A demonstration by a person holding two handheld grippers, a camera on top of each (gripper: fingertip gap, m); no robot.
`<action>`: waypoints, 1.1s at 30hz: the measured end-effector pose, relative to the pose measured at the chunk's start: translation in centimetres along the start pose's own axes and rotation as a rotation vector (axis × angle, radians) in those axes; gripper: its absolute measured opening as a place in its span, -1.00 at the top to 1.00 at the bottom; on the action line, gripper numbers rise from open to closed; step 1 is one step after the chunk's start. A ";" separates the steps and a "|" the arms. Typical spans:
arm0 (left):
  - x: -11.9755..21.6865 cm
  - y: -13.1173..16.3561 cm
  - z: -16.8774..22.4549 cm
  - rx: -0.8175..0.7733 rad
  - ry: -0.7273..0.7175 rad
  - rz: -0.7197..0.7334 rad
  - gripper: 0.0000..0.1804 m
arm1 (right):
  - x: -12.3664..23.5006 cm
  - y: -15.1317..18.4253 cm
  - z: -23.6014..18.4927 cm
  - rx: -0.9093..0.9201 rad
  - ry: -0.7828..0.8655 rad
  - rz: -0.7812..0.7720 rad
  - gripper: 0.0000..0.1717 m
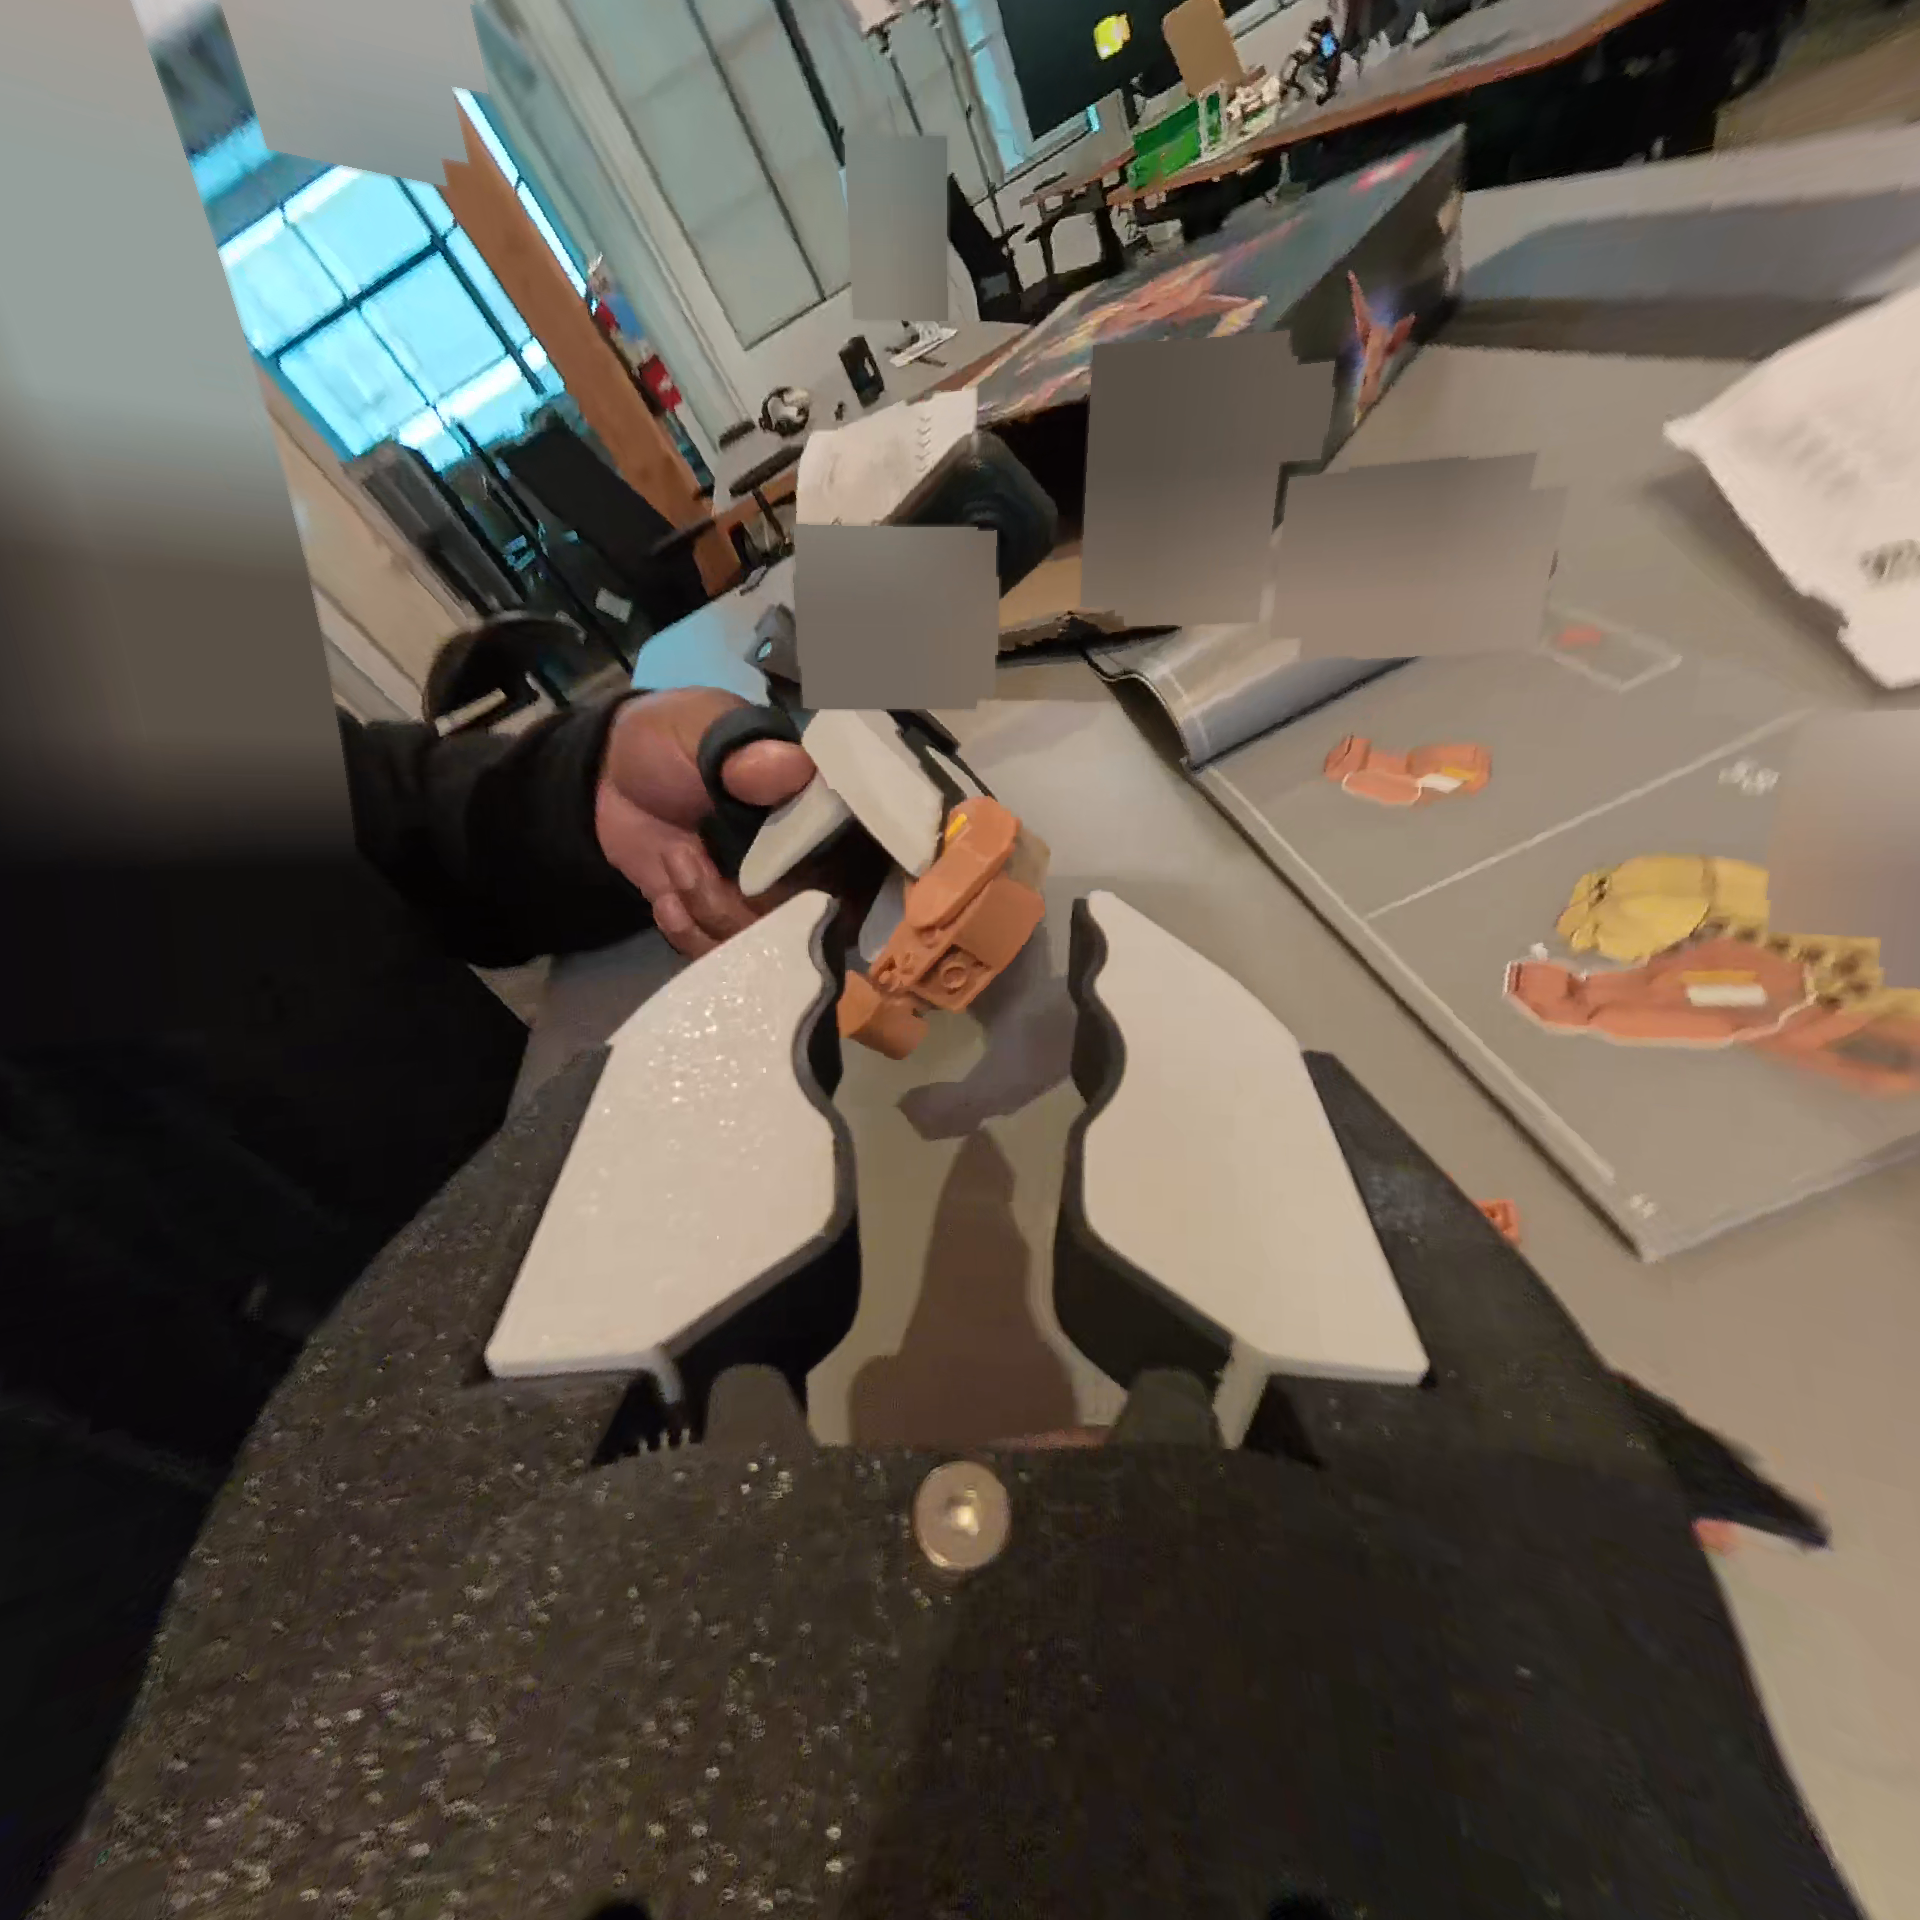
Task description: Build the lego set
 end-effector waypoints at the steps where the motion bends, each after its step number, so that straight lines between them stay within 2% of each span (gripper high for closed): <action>1: 0.1 -0.1 0.0 0.003 0.000 0.002 0.82 | -0.1 -0.1 -0.2 0.044 -0.015 -0.009 0.52; 5: 0.3 -0.5 -0.4 -0.001 -0.026 0.014 0.82 | -0.4 -0.4 -0.4 0.195 -0.061 -0.035 0.55; 11: 0.0 -1.8 -1.1 0.010 -0.072 0.068 0.82 | -0.7 -1.1 1.5 0.333 -0.012 -0.026 0.62; 15: 0.1 -2.2 -0.9 0.028 -0.036 0.092 0.82 | -0.6 -1.2 2.6 0.402 0.015 -0.008 0.72; 18: 0.4 -2.5 -0.4 0.026 0.008 0.110 0.82 | -0.4 -2.2 2.7 0.408 0.016 0.091 0.92; 25: 0.7 -2.7 0.0 -0.001 0.028 0.135 0.82 | -0.1 -1.7 2.7 0.432 0.072 0.117 1.00; 33: 0.6 -2.4 -0.5 -0.009 -0.015 0.118 0.82 | -0.7 -1.1 2.4 0.456 0.098 0.059 0.97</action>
Point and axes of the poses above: each gripper's, where its closed fingertips meet, x back along the fingers, y out of its underside, z = x × y across the jaws, the point moved 2 cm from there along x, back along the fingers, and after that the axes turned 12 degrees about x, right-handed, at the moved point
